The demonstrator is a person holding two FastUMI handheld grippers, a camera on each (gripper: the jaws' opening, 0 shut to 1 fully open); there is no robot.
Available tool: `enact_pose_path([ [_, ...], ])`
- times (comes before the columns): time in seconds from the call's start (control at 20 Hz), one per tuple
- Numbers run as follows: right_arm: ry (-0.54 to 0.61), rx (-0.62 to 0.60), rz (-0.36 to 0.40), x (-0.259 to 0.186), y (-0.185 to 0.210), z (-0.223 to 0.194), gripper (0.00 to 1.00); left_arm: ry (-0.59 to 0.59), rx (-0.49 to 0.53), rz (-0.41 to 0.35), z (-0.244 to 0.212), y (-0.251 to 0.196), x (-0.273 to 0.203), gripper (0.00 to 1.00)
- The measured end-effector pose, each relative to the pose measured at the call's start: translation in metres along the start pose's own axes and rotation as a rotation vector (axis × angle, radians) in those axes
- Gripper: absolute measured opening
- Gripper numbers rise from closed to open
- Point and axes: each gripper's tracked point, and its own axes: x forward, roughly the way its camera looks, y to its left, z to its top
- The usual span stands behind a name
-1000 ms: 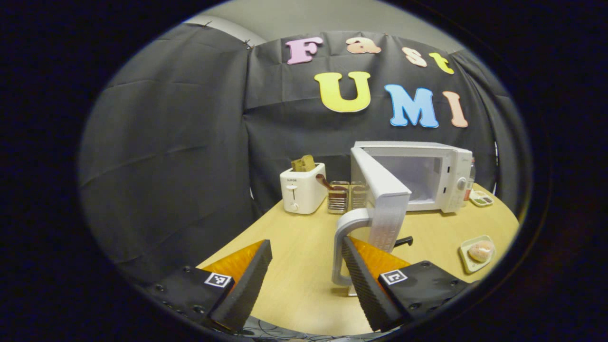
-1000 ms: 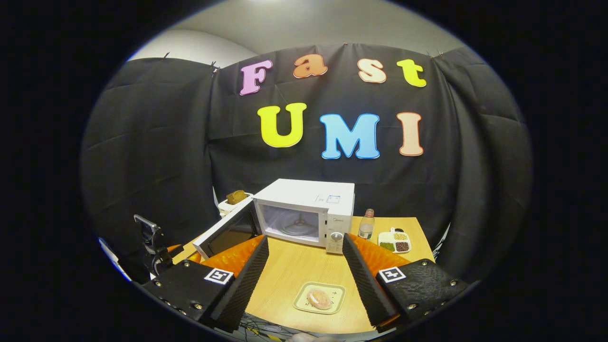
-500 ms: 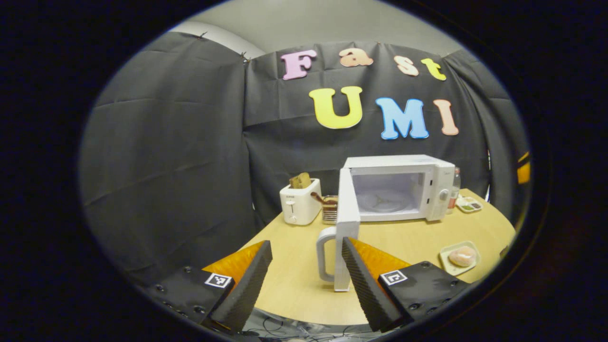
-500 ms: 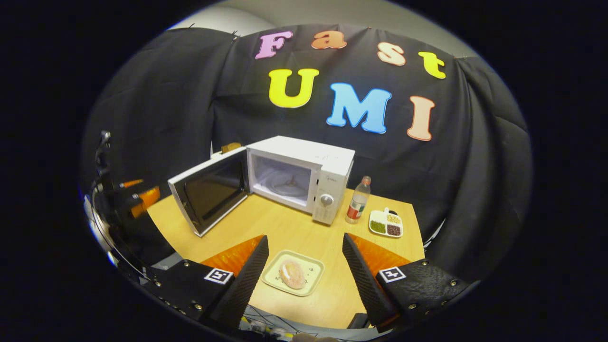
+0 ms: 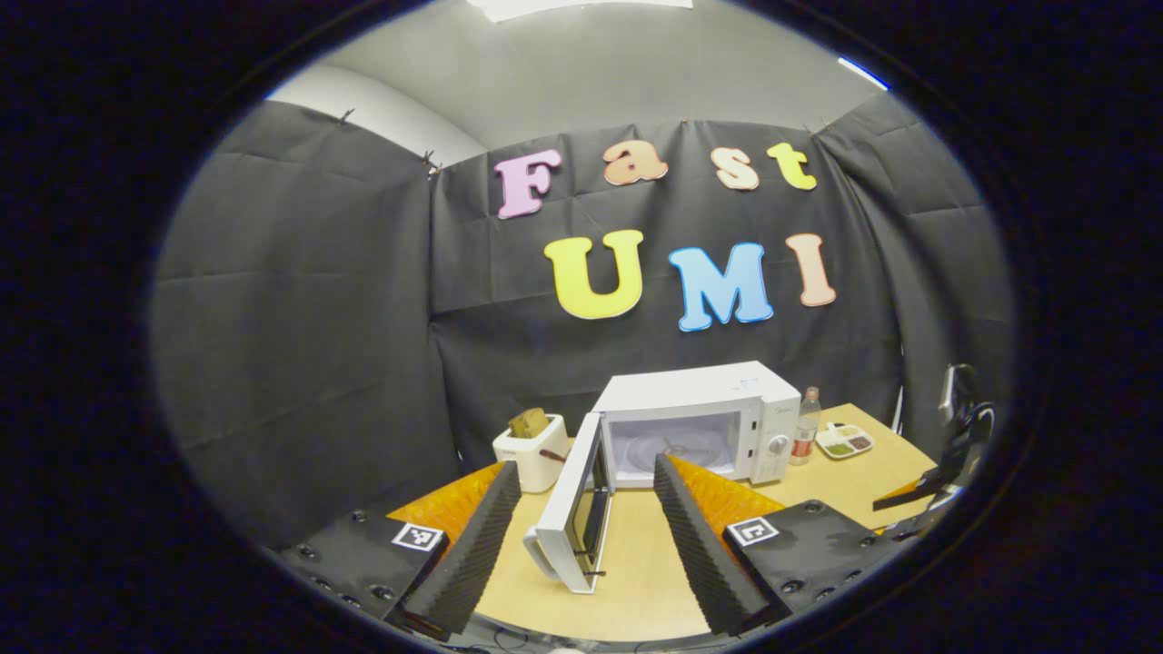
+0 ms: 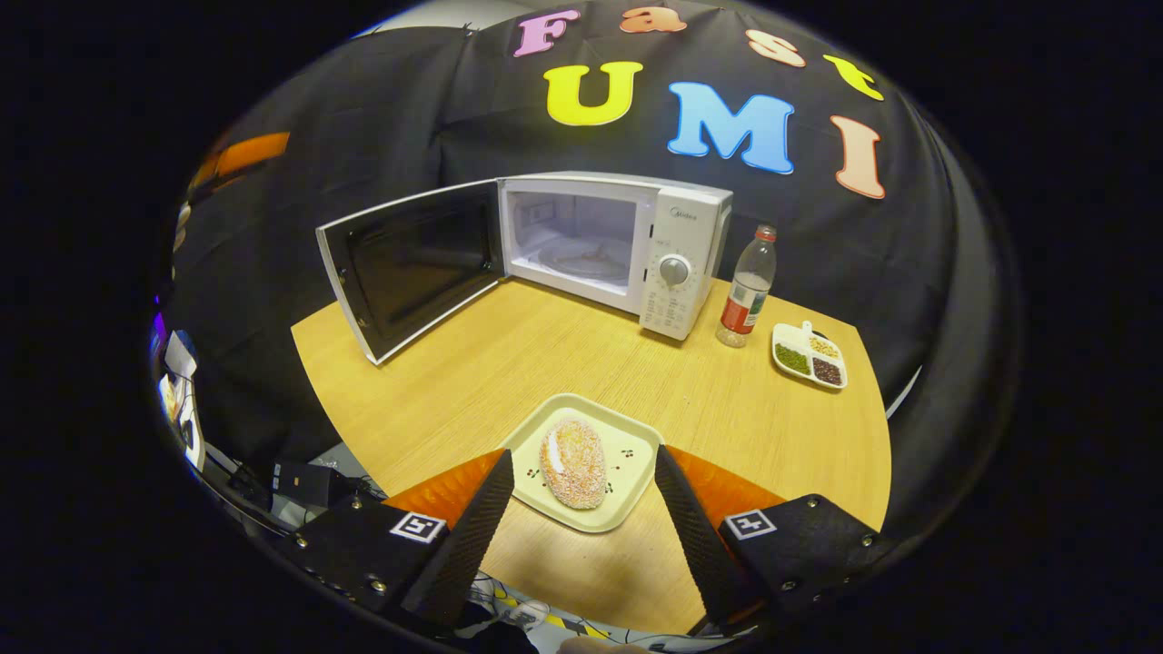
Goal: Open the microwave oven with the left hand, put the food in, and close the microwave oven.
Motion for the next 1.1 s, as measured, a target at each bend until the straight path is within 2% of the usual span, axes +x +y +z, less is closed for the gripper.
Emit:
enact_pose_path([
  [0.05, 0.019, -0.019, -0.002, 0.015, -0.001, -0.006, 0.95, -0.002, 0.005, -0.005, 0.008, -0.004, 0.0, 1.0],
  [0.4, 0.133, -0.074, 0.032, 0.091, 0.01, -0.042, 0.96, 0.011, -0.025, -0.025, 0.026, -0.016, 0.011, 1.0],
  [0.7, 0.17, -0.083, 0.012, 0.116, 0.007, -0.049, 0.96, 0.026, -0.035, -0.018, 0.022, -0.005, 0.018, 1.0],
  [0.85, 0.179, -0.065, 0.032, 0.119, 0.009, -0.049, 0.95, 0.034, -0.048, -0.02, 0.02, -0.001, 0.022, 1.0],
  [0.95, 0.197, -0.048, 0.048, 0.118, 0.011, -0.05, 0.84, 0.035, -0.049, -0.02, 0.019, 0.001, 0.024, 0.97],
  [1.0, 0.205, -0.044, 0.055, 0.119, 0.012, -0.049, 0.77, 0.035, -0.051, -0.022, 0.019, 0.002, 0.025, 1.0],
  [1.05, 0.218, -0.031, 0.059, 0.119, 0.012, -0.05, 0.77, 0.037, -0.053, -0.023, 0.018, 0.003, 0.026, 1.0],
  [1.1, 0.238, -0.015, 0.067, 0.118, 0.011, -0.05, 0.72, 0.038, -0.053, -0.029, 0.017, 0.003, 0.028, 1.0],
])
